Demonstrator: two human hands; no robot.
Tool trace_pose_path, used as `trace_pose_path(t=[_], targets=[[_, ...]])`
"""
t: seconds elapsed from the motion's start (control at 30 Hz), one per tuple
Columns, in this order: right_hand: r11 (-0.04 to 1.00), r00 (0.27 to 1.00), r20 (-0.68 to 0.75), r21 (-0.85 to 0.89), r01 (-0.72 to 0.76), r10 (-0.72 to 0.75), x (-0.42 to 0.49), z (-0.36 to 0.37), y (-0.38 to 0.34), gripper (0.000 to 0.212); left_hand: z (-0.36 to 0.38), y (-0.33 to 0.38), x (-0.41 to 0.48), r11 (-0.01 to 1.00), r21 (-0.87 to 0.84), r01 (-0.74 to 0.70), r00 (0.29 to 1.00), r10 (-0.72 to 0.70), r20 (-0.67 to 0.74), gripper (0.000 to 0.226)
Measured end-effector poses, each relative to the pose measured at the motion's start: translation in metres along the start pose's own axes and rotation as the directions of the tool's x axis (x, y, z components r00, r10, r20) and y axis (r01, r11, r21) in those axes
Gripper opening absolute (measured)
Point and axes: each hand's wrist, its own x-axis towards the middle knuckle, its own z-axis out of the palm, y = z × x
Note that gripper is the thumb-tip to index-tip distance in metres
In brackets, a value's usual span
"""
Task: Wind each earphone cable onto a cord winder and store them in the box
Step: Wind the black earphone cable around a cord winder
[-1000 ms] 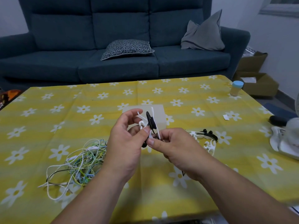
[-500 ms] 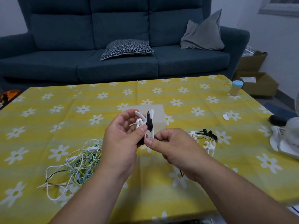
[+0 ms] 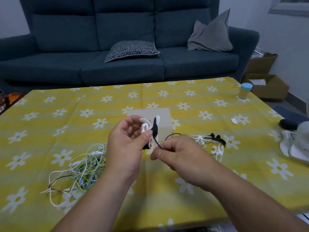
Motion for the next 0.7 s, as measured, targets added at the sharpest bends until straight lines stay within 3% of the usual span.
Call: trace_pose_path(t=[0.2, 0.3, 0.4, 0.53, 0.7], targets=[[0.993, 0.957, -0.269, 0.024, 0.116, -0.105, 0.001, -0.030, -0.003, 0.021, 0.002, -0.006, -0.006, 0.992, 0.086, 0.092, 0.982, -0.105, 0.156, 0.034], [0.990, 0.909, -0.393, -0.046, 0.133, -0.141, 0.006, -0.041, 0.003, 0.020, 0.004, -0.003, -0.010, 0.982, 0.048, 0.184, 0.949, -0.190, 0.251, 0.034], [0.992, 0.882, -0.456, -0.011, 0.126, -0.117, 0.011, -0.047, 0.011, 0.016, 0.006, 0.001, -0.013, 0.957, -0.035, 0.287, 0.917, -0.264, 0.300, 0.035], [0.996, 0.924, -0.378, 0.082, -0.032, 0.061, 0.018, -0.041, 0.024, 0.017, 0.008, 0.005, -0.013, 0.930, -0.134, 0.343, 0.904, -0.288, 0.317, 0.038], [0.991, 0.981, -0.147, -0.031, -0.130, 0.124, 0.020, -0.014, 0.023, 0.027, 0.007, 0.007, -0.009, 0.920, -0.225, 0.320, 0.941, -0.280, 0.192, 0.036]])
